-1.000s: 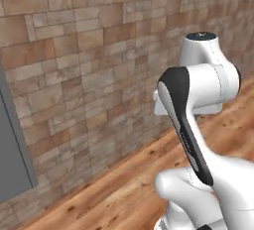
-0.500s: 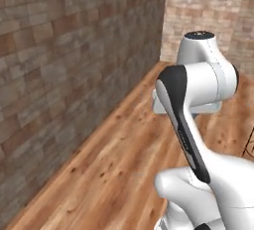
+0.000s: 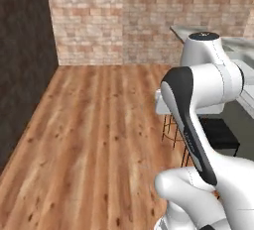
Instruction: Place the cold items (sweet potato and tangerine) from the fridge in one tupperware on the dining counter. Place the warm items (kebab skewer and hot dog) in the stove area in another tupperware.
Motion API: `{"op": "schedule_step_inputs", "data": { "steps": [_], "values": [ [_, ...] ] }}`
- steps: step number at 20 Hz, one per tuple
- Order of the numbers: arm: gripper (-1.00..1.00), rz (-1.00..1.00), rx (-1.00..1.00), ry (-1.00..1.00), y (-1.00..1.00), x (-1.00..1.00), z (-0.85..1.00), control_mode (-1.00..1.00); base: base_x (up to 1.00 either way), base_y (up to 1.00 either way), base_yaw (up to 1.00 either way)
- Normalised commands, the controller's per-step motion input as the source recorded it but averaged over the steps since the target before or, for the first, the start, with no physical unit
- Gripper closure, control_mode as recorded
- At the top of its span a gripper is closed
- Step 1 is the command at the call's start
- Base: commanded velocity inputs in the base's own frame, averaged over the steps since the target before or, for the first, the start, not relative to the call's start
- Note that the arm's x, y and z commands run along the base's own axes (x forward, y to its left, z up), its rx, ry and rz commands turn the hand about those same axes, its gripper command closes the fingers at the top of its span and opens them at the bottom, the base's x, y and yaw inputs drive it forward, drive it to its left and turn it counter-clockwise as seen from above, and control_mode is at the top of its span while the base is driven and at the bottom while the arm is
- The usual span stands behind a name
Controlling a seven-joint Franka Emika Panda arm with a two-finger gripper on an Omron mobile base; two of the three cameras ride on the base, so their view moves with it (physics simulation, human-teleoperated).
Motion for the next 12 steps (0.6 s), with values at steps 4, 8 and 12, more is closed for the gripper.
{"op": "schedule_step_inputs", "data": {
  "steps": [4,8,12],
  "values": [
    [1.00,0.00,0.00,0.00,0.00,0.00,0.00,1.00,0.13,0.00,-0.61],
    [1.00,0.00,0.00,0.00,0.00,0.00,0.00,1.00,0.53,0.11,-0.62],
    [1.00,0.00,0.00,0.00,0.00,0.00,0.00,1.00,0.69,0.52,-0.67]
  ]
}}
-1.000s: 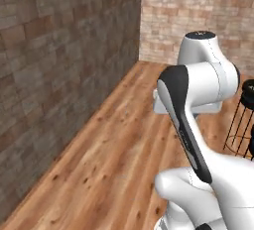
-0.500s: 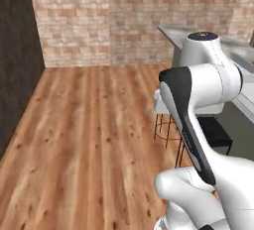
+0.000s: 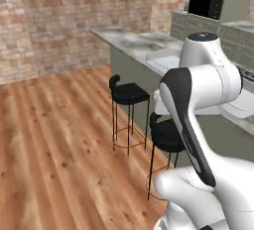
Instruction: Place the cold items (sweet potato and tangerine) from the fridge in one tupperware on the dining counter. Place the warm items (kebab skewer and hot dog) in the stove area in another tupperware.
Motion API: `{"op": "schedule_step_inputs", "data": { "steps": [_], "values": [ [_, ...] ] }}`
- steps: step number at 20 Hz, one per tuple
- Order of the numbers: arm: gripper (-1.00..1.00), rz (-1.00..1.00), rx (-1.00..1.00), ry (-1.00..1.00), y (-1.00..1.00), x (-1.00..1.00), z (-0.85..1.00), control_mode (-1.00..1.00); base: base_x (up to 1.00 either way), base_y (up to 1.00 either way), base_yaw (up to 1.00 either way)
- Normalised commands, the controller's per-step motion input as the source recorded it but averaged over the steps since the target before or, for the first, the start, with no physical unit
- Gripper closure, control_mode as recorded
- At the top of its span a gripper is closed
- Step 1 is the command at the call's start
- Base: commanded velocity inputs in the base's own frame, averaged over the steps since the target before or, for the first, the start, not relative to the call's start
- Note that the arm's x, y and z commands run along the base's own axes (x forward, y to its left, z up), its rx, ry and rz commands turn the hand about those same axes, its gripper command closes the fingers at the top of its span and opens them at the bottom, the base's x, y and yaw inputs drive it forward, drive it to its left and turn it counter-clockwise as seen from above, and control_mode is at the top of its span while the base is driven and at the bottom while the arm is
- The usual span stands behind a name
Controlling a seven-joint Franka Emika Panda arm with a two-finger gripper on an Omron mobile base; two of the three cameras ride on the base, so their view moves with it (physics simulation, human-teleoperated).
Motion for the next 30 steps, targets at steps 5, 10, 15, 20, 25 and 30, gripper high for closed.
{"op": "schedule_step_inputs", "data": {
  "steps": [5,10,15,20,25,30],
  "values": [
    [1.00,0.00,0.00,0.00,0.00,0.00,0.00,1.00,0.83,0.72,-0.65],
    [1.00,0.00,0.00,0.00,0.00,0.00,0.00,1.00,0.80,0.64,-0.54],
    [1.00,0.00,0.00,0.00,0.00,0.00,0.00,1.00,0.59,0.42,-0.77],
    [1.00,0.00,0.00,0.00,0.00,0.00,0.00,1.00,0.13,0.10,-0.86],
    [1.00,0.00,0.00,0.00,0.00,0.00,0.00,1.00,0.00,-0.44,-0.74],
    [1.00,0.00,0.00,0.00,0.00,0.00,0.00,1.00,0.31,-0.02,-0.39]
  ]
}}
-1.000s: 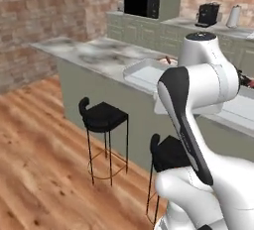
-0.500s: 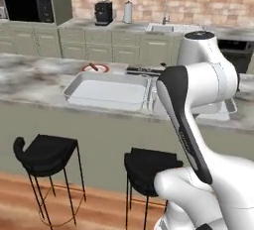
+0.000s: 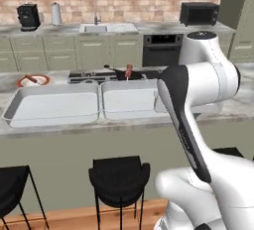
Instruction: Place the cold items (sweet potato and tangerine) from the fridge in one tupperware on the dining counter. Place the warm items (kebab skewer and hot dog) in the stove area in another tupperware.
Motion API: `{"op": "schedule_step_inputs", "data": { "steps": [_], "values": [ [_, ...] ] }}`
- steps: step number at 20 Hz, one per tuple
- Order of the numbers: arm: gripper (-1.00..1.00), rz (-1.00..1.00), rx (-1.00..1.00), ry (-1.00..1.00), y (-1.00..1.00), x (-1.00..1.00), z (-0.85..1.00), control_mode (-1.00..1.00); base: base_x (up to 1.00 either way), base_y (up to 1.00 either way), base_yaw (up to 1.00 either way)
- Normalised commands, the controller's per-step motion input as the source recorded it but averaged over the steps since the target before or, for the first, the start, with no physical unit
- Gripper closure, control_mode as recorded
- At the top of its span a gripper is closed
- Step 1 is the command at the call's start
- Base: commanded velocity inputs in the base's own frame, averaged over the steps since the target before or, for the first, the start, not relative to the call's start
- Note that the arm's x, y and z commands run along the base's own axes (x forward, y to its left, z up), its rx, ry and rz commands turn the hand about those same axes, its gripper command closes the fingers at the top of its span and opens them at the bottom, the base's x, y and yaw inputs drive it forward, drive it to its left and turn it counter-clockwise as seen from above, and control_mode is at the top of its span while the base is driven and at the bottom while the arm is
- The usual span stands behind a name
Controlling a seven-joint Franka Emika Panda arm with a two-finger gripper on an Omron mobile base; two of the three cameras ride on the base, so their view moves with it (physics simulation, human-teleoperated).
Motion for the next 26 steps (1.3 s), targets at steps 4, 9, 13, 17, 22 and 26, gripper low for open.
{"op": "schedule_step_inputs", "data": {
  "steps": [4,9,13,17,22,26],
  "values": [
    [1.00,0.00,0.00,0.00,0.00,0.00,0.00,1.00,0.69,-0.18,-0.11],
    [1.00,0.00,0.00,0.00,0.00,0.00,0.00,1.00,0.74,-0.26,0.01],
    [1.00,0.00,0.00,0.00,0.00,0.00,0.00,1.00,0.08,0.00,0.00],
    [1.00,0.00,0.00,0.00,0.00,0.00,0.00,1.00,0.05,0.00,0.00],
    [1.00,0.04,0.00,0.04,-0.15,0.21,0.01,-1.00,0.07,0.00,0.00],
    [1.00,0.06,0.00,0.17,-0.21,0.70,0.04,-1.00,0.00,0.00,0.00]
  ]
}}
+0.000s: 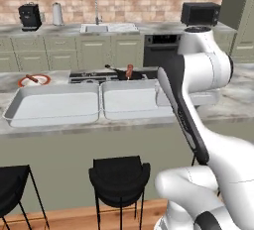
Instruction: Place the cold items (sweet potato and tangerine) from the fridge in one tupperware on the dining counter. Place the warm items (kebab skewer and hot dog) in the stove area in another tupperware.
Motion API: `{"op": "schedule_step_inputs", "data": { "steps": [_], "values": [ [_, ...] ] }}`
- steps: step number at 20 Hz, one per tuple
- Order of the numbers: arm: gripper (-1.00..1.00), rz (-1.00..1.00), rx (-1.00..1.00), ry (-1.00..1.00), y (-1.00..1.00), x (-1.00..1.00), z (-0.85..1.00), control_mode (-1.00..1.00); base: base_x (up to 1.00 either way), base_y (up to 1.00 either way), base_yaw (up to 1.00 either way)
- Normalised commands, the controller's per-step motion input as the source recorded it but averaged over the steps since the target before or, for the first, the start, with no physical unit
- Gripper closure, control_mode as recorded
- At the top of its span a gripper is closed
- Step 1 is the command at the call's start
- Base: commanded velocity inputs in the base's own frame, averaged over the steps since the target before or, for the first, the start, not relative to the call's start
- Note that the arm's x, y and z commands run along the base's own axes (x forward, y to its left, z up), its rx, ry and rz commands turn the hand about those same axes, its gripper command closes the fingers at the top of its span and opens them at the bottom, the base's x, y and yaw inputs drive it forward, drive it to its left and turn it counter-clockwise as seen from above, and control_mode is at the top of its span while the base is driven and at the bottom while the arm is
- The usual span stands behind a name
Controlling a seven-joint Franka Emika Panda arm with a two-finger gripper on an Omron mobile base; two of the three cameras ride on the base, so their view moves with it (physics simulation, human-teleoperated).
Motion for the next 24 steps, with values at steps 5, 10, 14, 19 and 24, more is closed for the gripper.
{"op": "schedule_step_inputs", "data": {
  "steps": [5,10,14,19,24],
  "values": [
    [1.00,0.08,0.02,0.21,-0.08,1.00,0.12,-1.00,0.00,0.00,0.00],
    [1.00,0.05,0.08,0.28,-0.06,1.00,0.00,-1.00,0.00,0.00,0.00],
    [1.00,0.00,0.07,0.12,-0.37,1.00,-0.08,-1.00,0.00,0.00,0.00],
    [1.00,-0.02,0.00,0.08,-0.36,1.00,-0.22,-1.00,0.00,0.00,0.00],
    [1.00,-0.10,0.00,0.03,-0.22,1.00,-0.27,-1.00,0.00,0.00,0.00]
  ]
}}
